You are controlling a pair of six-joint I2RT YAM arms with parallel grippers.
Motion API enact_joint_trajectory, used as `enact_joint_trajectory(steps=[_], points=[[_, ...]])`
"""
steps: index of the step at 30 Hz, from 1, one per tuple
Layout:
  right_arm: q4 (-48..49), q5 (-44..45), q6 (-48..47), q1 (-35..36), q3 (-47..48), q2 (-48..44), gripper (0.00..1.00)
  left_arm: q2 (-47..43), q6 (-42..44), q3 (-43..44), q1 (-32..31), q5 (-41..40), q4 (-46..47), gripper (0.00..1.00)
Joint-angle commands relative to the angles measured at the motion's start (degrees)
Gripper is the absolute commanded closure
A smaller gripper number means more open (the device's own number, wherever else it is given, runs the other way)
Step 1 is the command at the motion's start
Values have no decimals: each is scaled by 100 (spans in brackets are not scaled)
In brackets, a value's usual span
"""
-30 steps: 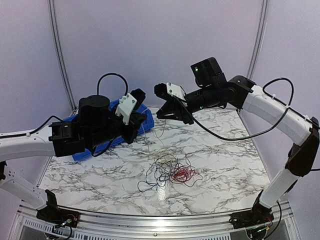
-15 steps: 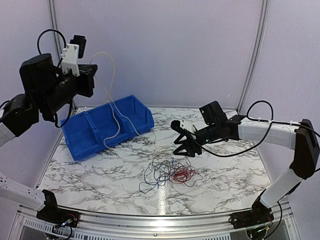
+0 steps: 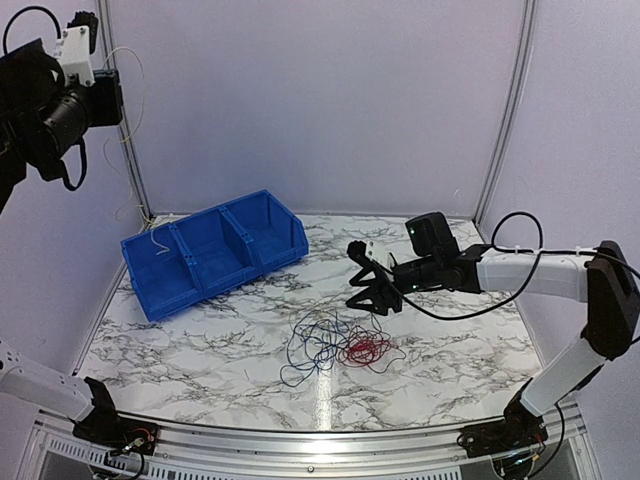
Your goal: Untangle the cables
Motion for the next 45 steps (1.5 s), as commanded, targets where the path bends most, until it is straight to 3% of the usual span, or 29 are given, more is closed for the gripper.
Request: enact_joint_trajectory(steps=[1,12,25,29,38,45], points=[[263,-150,252,-30,44,287,41,456,437,622,68,-77,-178,100],[-90,207,-170,-30,298,719,41,1032,-48,818,744,-432,-587,100],[-178,483,-521,-31,246,387,42,783,-216,382,1610,372,-587,100],[-205,627,-584,-26,254,315,42,668,-262,-61,1892,266,-600,100],[-231,605,-618,-20,256,463,42,486,-1132,-1453,2834,1511,-599,100],[-264,626,-649,-25,268,507,42,720,-1547,-2425,3225,1947,-296,100]])
